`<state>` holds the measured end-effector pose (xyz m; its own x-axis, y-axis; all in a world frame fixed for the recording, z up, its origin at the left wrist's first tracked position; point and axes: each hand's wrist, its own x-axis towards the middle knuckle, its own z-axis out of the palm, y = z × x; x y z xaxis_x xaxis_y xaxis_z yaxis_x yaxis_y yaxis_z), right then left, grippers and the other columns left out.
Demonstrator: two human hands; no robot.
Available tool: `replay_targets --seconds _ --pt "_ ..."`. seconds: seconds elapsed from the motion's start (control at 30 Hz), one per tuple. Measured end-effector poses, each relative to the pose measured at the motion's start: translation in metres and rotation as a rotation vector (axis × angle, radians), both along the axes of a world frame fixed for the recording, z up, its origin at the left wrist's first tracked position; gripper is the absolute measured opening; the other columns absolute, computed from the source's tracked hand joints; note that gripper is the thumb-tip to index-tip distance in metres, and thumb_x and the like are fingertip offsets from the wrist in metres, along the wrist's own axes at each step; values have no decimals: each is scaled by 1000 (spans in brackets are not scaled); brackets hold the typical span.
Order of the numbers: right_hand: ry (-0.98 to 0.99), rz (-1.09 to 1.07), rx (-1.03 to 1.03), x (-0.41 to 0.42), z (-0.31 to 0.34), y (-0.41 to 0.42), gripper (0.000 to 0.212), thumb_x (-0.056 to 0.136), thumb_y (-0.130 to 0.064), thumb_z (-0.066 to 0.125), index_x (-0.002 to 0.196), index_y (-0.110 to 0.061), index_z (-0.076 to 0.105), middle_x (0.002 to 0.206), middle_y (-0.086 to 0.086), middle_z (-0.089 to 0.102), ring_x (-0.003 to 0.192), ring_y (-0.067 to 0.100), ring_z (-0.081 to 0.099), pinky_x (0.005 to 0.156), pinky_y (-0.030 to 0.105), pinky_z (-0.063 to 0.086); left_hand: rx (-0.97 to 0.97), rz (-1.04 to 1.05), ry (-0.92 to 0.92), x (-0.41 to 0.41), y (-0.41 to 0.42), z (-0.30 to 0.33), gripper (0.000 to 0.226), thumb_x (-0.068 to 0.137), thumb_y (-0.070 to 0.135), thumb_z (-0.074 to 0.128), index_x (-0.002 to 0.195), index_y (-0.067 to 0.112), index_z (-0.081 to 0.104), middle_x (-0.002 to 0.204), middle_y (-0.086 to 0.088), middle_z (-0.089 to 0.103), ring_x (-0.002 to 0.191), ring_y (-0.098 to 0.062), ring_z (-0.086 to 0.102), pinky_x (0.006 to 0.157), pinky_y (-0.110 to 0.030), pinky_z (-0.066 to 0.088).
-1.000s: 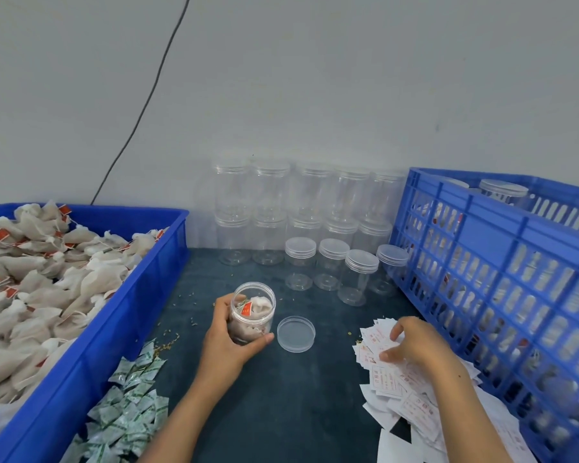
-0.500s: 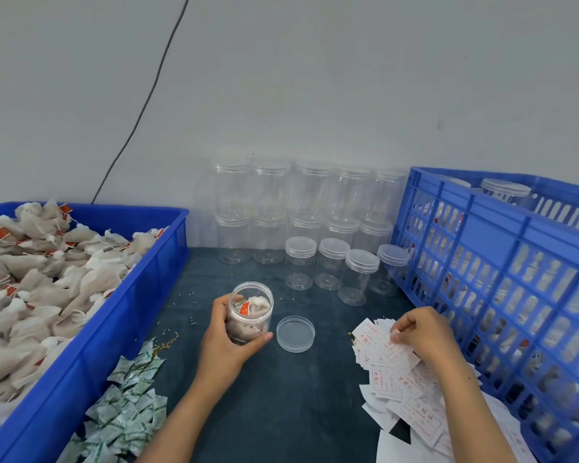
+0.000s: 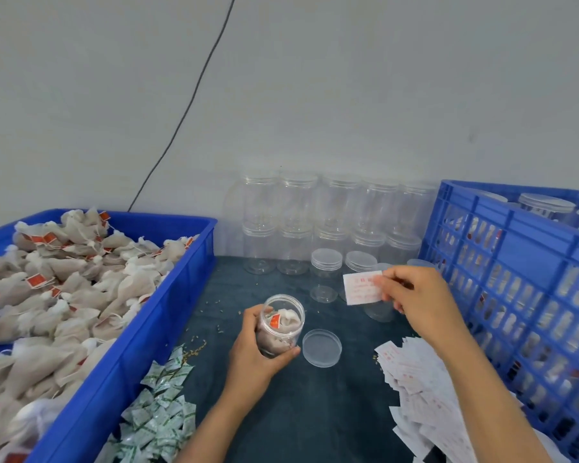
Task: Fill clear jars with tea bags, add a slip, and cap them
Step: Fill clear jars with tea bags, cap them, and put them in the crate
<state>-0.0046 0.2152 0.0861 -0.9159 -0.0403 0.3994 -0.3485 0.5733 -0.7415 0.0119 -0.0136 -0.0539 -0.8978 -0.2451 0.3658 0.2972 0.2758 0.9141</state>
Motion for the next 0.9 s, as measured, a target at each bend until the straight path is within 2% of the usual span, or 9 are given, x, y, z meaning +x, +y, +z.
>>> replay_targets --seconds 0.17,0.23,0.3,0.37,0.43,0.5,0.63,0.8,0.9 --pt "-129 221 48 4 17 -62 27 91 -14 63 64 -17 64 60 -10 63 45 -2 49 50 10 38 4 4 9 3 2 4 69 56 23 91 110 37 51 104 16 68 97 -5 65 86 -31 54" --pt "-136 184 226 4 9 -76 22 91 -19 64 69 -22 64 67 -12 63 58 -1 56 59 15 43 19 0 0 4 2 5 69 54 29 89 109 42 50 106 16 68 98 -5 66 86 -32 54" --pt "-104 84 402 3 0 -85 12 91 -25 65 80 -22 68 80 -8 67 76 9 62 72 28 51 33 3 -10 4 2 5 69 53 31 88 109 44 49 107 16 69 98 -6 66 86 -34 55" --pt "-67 19 479 5 -5 -91 10 90 -30 65 87 -22 70 93 -5 70 83 13 63 73 30 51 51 12 -13 4 2 6 69 53 31 88 109 43 50 108 15 69 100 -7 66 88 -37 55" --pt "-38 3 503 5 -8 -94 11 88 -34 67 87 -24 70 95 -7 69 79 11 59 65 24 43 67 16 -19 3 1 5 71 53 30 88 112 36 51 110 13 68 102 -9 65 89 -41 54" --pt "-31 13 491 4 -12 -95 11 86 -36 68 85 -25 70 88 -10 64 76 9 54 65 25 38 79 18 -23 2 1 4 71 53 28 88 113 32 51 110 12 68 102 -10 65 90 -44 54" --pt "-3 6 493 -1 -23 -101 11 86 -37 68 84 -26 69 84 -13 52 79 9 52 68 26 38 62 22 -19 3 3 5 70 52 29 87 112 33 52 109 12 67 101 -10 65 88 -43 54" --pt "3 14 482 -7 -34 -106 10 84 -36 71 86 -26 71 92 -9 51 92 13 57 77 29 48 42 22 -14 5 4 9 70 50 36 86 112 34 52 107 10 68 99 -10 66 87 -43 54" --pt "20 15 514 -7 -36 -108 11 82 -36 73 86 -26 70 93 -8 46 94 12 53 74 25 47 43 26 -21 6 4 9 71 51 35 87 112 33 52 107 6 68 98 -15 67 86 -47 54"
